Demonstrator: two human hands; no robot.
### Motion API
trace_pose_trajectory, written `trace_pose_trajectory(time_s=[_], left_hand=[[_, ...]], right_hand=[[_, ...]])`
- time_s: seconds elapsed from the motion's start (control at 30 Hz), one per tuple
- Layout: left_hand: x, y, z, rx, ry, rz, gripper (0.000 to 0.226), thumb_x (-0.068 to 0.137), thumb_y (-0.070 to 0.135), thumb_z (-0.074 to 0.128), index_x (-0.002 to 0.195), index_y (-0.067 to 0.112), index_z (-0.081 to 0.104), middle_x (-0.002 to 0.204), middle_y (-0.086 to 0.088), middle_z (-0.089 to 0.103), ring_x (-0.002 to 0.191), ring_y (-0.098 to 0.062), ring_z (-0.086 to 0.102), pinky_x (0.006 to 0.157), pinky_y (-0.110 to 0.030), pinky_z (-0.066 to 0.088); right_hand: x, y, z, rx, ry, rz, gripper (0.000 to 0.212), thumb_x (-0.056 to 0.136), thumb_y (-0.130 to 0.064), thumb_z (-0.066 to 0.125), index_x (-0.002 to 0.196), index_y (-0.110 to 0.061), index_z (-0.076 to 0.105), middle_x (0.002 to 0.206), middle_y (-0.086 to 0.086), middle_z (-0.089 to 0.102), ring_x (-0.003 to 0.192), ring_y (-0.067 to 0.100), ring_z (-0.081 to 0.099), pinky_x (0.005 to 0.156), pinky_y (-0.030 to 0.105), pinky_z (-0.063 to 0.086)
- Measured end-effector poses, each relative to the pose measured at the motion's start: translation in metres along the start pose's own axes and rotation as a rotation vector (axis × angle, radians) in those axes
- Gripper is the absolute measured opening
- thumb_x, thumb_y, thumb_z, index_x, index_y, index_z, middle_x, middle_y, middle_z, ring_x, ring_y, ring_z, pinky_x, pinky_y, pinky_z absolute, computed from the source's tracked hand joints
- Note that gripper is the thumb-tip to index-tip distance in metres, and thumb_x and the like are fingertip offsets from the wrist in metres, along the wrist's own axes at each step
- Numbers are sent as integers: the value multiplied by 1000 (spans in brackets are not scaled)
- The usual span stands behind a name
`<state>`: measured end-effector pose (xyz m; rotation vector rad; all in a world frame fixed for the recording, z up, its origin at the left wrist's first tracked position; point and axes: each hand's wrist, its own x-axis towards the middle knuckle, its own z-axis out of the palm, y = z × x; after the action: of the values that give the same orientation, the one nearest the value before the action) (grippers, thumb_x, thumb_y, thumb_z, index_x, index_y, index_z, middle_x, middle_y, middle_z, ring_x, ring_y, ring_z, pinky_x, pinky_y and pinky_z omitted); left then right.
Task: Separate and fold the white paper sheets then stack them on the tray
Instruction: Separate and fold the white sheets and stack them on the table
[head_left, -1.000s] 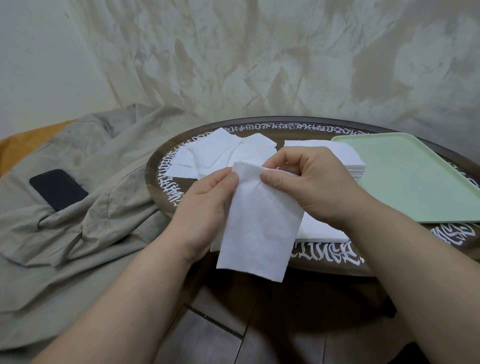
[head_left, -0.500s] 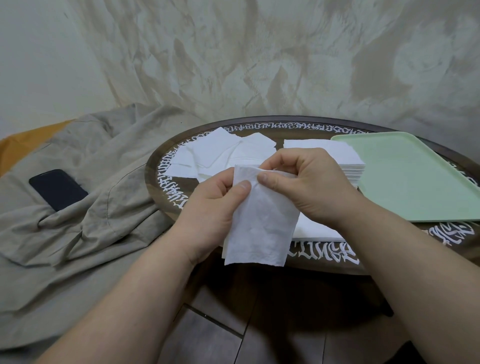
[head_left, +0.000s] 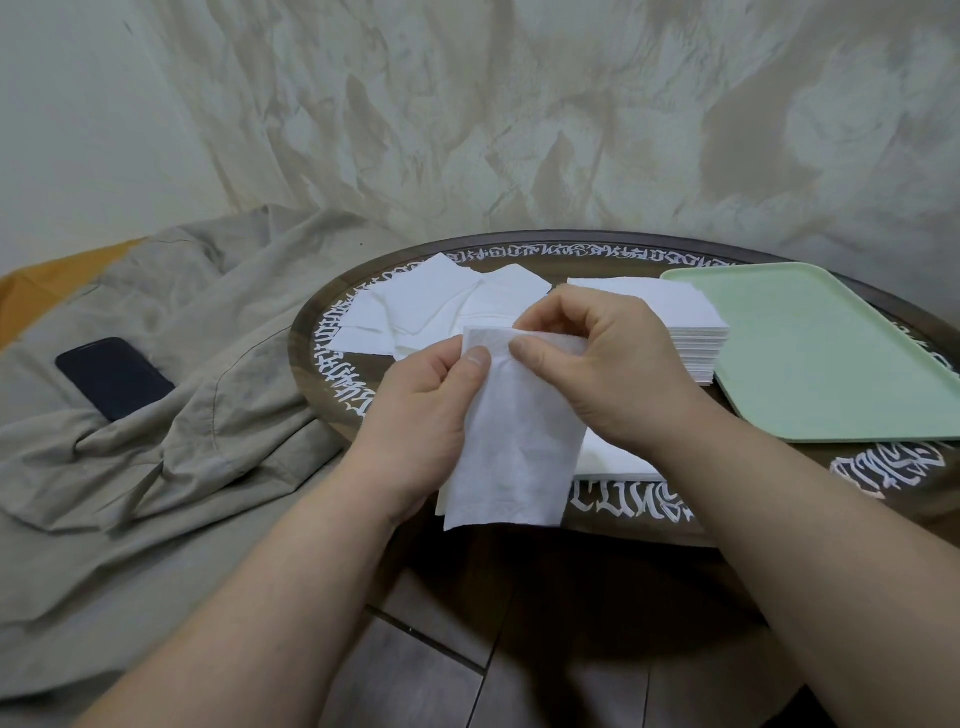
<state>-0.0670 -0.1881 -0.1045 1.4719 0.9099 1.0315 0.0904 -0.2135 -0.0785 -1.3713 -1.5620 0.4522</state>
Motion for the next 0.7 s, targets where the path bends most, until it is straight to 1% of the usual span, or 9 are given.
trace_pose_trajectory(time_s=[0.07, 0.13, 0.2, 0.27, 0.37, 0.47, 0.57, 0.63, 0.7], left_hand=[[0, 1, -1, -18, -5, 3, 25, 97, 29, 51, 98, 19, 74, 99, -7, 76, 95, -25, 71, 88, -43, 54], [-1, 2, -1, -61, 5, -14, 29, 104, 20, 45, 99, 18, 73, 100, -7, 76, 96, -24, 71, 91, -42, 53], [-1, 2, -2, -103, 24, -35, 33, 105, 19, 43, 96, 18, 74, 102, -9, 76, 99, -26, 70, 95, -46, 52], [0, 1, -1, -98, 36, -34, 29, 100, 26, 47, 96, 20, 75, 104, -11, 75, 104, -30, 69, 99, -52, 50], [0, 2, 1, -6, 64, -9, 29, 92, 33, 49, 98, 19, 73, 101, -8, 75, 103, -31, 69, 96, -55, 51], [0, 4, 1, -55, 114, -9, 28, 102, 27, 47, 99, 14, 72, 101, -13, 75, 102, -34, 69, 96, -57, 51], [1, 12, -1, -309, 198, -81, 28, 105, 20, 42, 102, 8, 67, 101, -14, 74, 95, -31, 70, 91, -51, 54], [4, 15, -5, -324, 215, -67, 20, 102, 17, 48, 100, 11, 66, 92, -8, 75, 86, -23, 70, 79, -42, 57], [6, 14, -11, -184, 229, -23, 11, 96, 10, 58, 96, 16, 67, 80, 0, 74, 73, -14, 68, 65, -30, 56]], right_hand=[[2, -3, -1, -172, 9, -81, 21, 88, -20, 67, 107, -25, 63, 100, -16, 55, 87, -4, 50, 79, 4, 34], [1, -3, -3, -254, -105, -75, 34, 95, -22, 57, 128, -21, 55, 121, -10, 53, 109, 3, 47, 88, 9, 31], [0, 0, -3, -282, -233, -21, 34, 100, -23, 48, 134, -20, 52, 129, -3, 54, 119, 10, 46, 96, 19, 32], [-2, 2, 0, -268, -267, -10, 29, 101, -21, 43, 127, -21, 58, 120, 0, 59, 113, 12, 50, 96, 26, 35], [-1, -2, 4, -250, -223, -12, 27, 100, -19, 44, 117, -22, 65, 109, 1, 61, 103, 12, 53, 92, 27, 38], [0, 1, 6, -102, -149, 95, 32, 95, -19, 56, 126, -23, 59, 122, -4, 61, 112, 12, 54, 97, 26, 40], [-2, 6, 5, 293, -262, 346, 28, 87, -12, 66, 115, -15, 62, 112, 7, 70, 103, 23, 67, 90, 39, 54], [-5, 9, 3, 265, -364, 408, 18, 85, -5, 66, 103, -8, 69, 100, 11, 73, 96, 26, 70, 85, 38, 57], [-4, 12, 2, 124, -341, 362, 12, 83, -6, 66, 93, -4, 72, 91, 11, 74, 87, 25, 70, 80, 37, 56]])
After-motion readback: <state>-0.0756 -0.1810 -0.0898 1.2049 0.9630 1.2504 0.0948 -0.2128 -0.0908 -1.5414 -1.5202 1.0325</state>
